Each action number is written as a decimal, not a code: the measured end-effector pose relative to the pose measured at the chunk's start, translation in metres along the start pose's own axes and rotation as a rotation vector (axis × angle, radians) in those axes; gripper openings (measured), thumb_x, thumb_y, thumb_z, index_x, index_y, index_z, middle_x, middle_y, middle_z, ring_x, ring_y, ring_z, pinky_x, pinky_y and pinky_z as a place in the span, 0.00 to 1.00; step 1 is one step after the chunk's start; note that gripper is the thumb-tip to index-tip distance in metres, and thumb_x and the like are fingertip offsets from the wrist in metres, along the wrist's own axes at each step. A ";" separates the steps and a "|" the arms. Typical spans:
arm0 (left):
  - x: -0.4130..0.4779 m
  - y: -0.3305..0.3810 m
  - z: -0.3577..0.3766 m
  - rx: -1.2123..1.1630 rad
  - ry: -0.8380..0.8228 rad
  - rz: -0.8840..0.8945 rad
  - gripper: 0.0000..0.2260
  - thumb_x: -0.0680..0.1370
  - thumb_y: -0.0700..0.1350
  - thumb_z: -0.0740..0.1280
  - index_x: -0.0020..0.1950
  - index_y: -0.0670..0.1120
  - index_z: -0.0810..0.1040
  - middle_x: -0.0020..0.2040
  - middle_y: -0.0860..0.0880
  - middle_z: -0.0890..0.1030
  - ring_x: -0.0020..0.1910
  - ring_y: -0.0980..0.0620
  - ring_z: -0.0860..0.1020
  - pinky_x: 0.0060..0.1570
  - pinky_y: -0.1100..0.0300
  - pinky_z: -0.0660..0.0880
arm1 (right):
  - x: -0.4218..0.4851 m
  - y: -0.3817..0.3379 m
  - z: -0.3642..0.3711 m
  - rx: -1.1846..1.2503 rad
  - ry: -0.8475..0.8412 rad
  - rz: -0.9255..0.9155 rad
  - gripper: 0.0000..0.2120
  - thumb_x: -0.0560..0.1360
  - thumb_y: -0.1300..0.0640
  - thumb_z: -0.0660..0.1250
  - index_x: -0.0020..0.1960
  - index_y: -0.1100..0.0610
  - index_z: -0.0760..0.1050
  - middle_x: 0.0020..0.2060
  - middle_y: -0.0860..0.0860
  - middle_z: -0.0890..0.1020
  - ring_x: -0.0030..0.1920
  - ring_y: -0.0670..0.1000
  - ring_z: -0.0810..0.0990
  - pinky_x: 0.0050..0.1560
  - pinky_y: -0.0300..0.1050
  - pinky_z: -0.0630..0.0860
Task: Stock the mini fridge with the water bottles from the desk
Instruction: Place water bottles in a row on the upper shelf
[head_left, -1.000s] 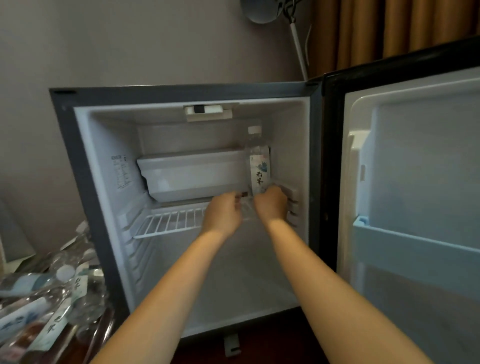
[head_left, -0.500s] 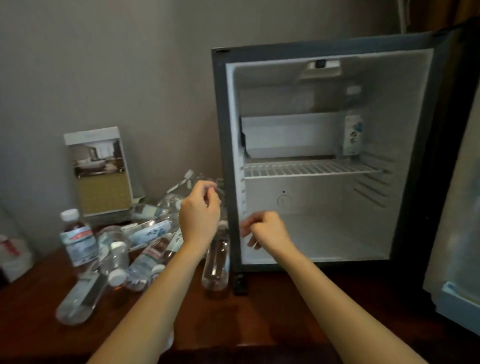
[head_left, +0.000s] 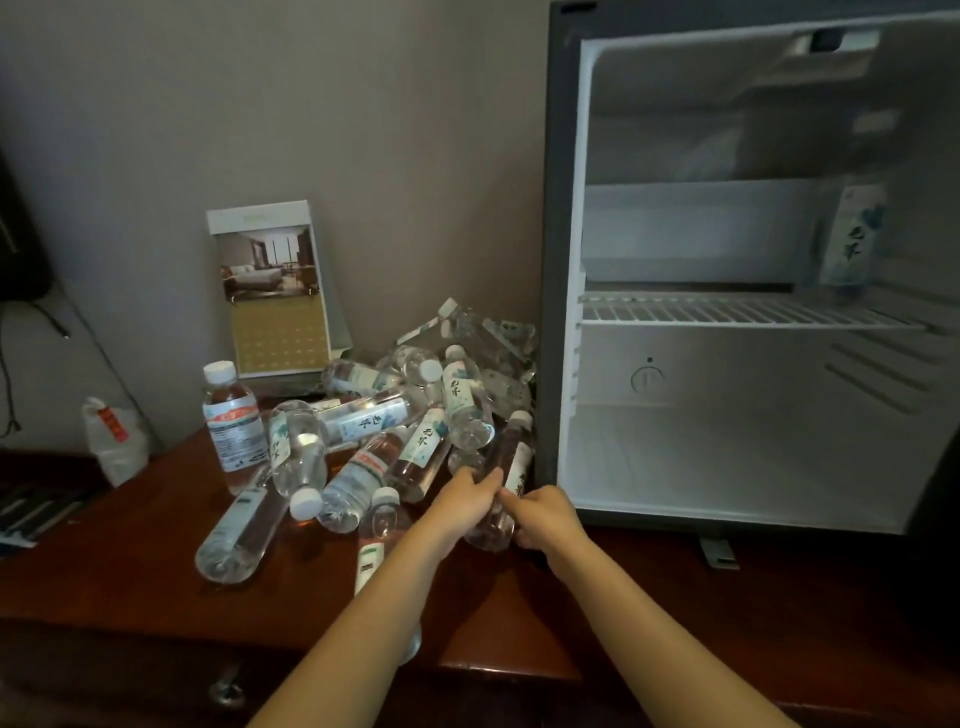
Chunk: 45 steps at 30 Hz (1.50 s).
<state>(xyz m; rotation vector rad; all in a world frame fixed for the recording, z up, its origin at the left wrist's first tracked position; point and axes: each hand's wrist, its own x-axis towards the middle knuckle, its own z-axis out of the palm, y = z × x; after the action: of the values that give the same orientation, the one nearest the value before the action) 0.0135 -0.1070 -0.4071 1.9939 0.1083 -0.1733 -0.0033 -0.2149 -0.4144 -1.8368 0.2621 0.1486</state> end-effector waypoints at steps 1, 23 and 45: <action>0.003 0.002 0.001 -0.022 -0.018 -0.024 0.30 0.73 0.65 0.60 0.66 0.45 0.69 0.59 0.44 0.78 0.56 0.46 0.77 0.54 0.54 0.76 | 0.000 0.001 0.001 0.039 -0.016 -0.008 0.13 0.75 0.53 0.66 0.48 0.64 0.78 0.40 0.58 0.82 0.37 0.52 0.80 0.39 0.43 0.76; -0.004 0.017 -0.007 -0.486 -0.126 -0.042 0.19 0.75 0.54 0.63 0.60 0.44 0.74 0.49 0.42 0.80 0.46 0.46 0.79 0.41 0.55 0.75 | -0.036 -0.018 -0.037 0.091 -0.167 -0.230 0.23 0.79 0.54 0.61 0.73 0.48 0.61 0.47 0.48 0.78 0.48 0.51 0.81 0.53 0.46 0.78; -0.047 0.103 0.058 -0.480 0.525 1.006 0.18 0.76 0.56 0.49 0.55 0.45 0.66 0.42 0.54 0.74 0.36 0.63 0.77 0.31 0.70 0.72 | -0.059 -0.058 -0.122 0.309 -0.179 -0.551 0.26 0.73 0.57 0.70 0.68 0.60 0.69 0.61 0.55 0.79 0.59 0.53 0.79 0.59 0.53 0.77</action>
<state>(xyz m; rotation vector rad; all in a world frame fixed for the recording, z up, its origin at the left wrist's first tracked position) -0.0206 -0.2030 -0.3303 1.3679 -0.4749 0.9340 -0.0498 -0.3110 -0.3124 -1.5149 -0.3325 -0.1077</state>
